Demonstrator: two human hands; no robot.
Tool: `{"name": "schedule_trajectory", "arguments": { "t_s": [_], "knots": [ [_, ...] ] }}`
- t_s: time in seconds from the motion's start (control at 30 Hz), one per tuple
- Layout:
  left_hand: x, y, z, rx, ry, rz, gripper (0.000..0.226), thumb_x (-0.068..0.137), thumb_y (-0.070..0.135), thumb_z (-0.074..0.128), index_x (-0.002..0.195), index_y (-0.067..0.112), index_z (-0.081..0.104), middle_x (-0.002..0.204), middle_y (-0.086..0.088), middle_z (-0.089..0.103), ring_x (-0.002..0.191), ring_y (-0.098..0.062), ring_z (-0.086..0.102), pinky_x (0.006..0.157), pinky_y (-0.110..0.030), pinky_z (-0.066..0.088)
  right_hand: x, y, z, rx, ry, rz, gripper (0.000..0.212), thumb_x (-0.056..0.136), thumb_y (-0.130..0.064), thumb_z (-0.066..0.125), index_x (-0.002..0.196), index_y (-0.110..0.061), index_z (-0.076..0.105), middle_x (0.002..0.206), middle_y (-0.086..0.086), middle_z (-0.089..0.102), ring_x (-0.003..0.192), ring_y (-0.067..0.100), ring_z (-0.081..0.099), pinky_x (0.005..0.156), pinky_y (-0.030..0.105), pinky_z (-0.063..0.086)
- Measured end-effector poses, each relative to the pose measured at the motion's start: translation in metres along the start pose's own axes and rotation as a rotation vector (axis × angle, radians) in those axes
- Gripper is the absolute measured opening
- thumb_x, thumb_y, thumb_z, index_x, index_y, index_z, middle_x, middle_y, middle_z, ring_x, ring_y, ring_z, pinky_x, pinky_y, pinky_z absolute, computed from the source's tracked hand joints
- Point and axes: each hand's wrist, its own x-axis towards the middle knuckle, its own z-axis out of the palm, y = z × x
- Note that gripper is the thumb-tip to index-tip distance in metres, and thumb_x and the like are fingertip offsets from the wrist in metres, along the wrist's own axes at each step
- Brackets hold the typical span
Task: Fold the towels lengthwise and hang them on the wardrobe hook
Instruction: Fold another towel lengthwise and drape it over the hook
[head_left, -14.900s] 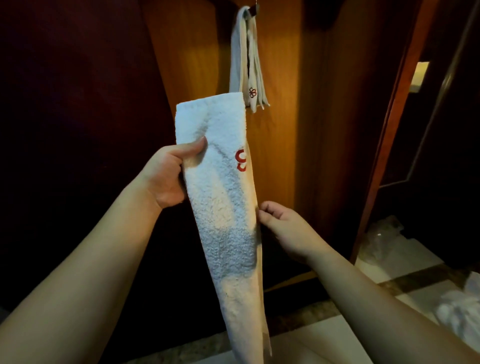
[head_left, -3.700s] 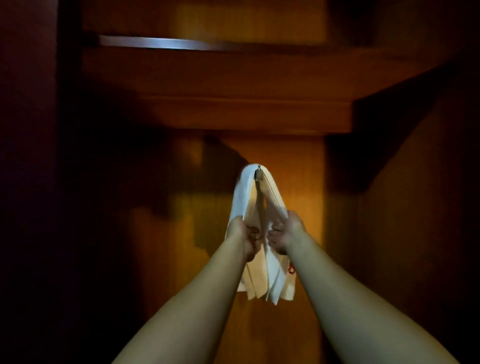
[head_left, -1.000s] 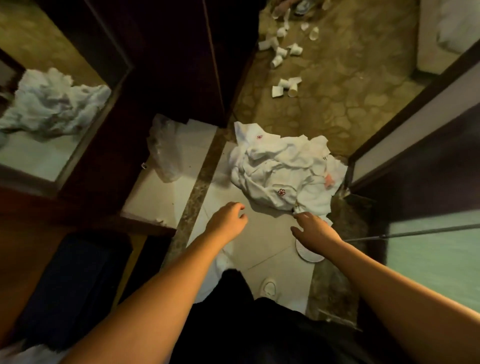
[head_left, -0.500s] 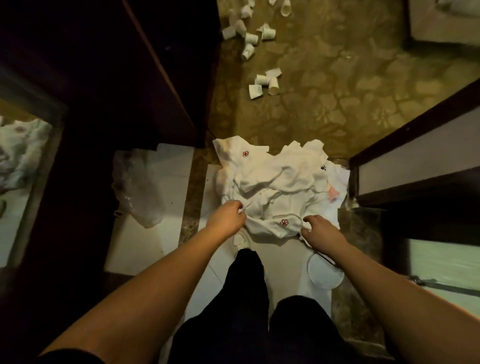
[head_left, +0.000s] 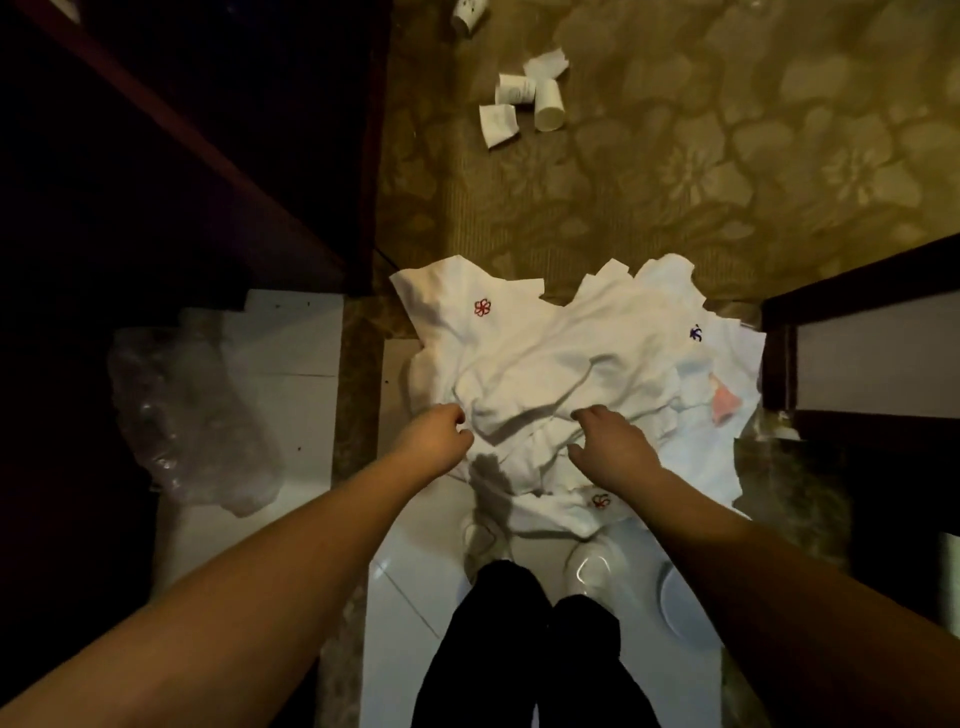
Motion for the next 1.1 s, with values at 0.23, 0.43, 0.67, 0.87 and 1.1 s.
{"name": "schedule_trajectory", "arguments": {
  "t_s": [0.23, 0.43, 0.67, 0.87, 1.1],
  "knots": [
    [0.1, 0.002, 0.043, -0.191, -0.04, -0.06, 0.069, 0.088, 0.041, 0.07, 0.142, 0.01, 0.041, 0.145, -0.014, 0.047, 0.126, -0.034, 0.05, 0.098, -0.036, 0.044, 0.101, -0.001, 0.037, -0.173, 0.075, -0.165, 0.065, 0.091, -0.032, 0.061, 0.15, -0.022, 0.034, 0.154, 0.008, 0.031, 0.136, 0.03, 0.035, 0.102, 0.041, 0.039],
    [0.127, -0.004, 0.095, -0.133, -0.053, -0.128, 0.052, 0.088, 0.041, 0.067, 0.131, 0.015, 0.054, 0.13, -0.013, 0.059, 0.119, -0.034, 0.054, 0.103, -0.042, 0.044, 0.119, 0.0, 0.073, -0.259, 0.128, -0.196, 0.036, 0.093, -0.02, 0.057, 0.129, -0.02, 0.059, 0.142, 0.008, 0.044, 0.126, 0.032, 0.041, 0.089, 0.038, 0.041],
    [0.085, 0.003, 0.103, 0.092, -0.015, -0.026, 0.022, 0.091, 0.037, 0.055, 0.093, 0.015, 0.057, 0.112, -0.011, 0.059, 0.116, -0.032, 0.047, 0.097, -0.038, 0.037, 0.086, 0.014, 0.08, -0.212, 0.08, -0.262, 0.032, 0.092, -0.011, 0.054, 0.123, -0.015, 0.056, 0.13, 0.007, 0.055, 0.116, 0.03, 0.05, 0.086, 0.038, 0.04],
    [0.014, 0.015, 0.078, -0.248, 0.045, 0.041, 0.019, 0.089, 0.031, 0.06, 0.083, 0.015, 0.055, 0.079, -0.009, 0.061, 0.085, -0.031, 0.058, 0.074, -0.035, 0.044, 0.033, 0.009, 0.038, -0.147, -0.056, -0.335, 0.068, 0.094, -0.031, 0.058, 0.155, -0.027, 0.028, 0.146, 0.004, 0.047, 0.128, 0.028, 0.047, 0.098, 0.038, 0.039],
    [-0.081, 0.069, 0.02, -0.439, 0.084, 0.117, 0.009, 0.095, 0.022, 0.06, 0.1, 0.015, 0.061, 0.09, -0.003, 0.062, 0.088, -0.021, 0.057, 0.071, -0.029, 0.042, -0.038, 0.003, -0.039, -0.061, 0.097, -0.315, 0.036, 0.1, -0.032, 0.05, 0.134, -0.025, 0.06, 0.128, 0.006, 0.059, 0.12, 0.029, 0.052, 0.091, 0.036, 0.043]
  ]
}}
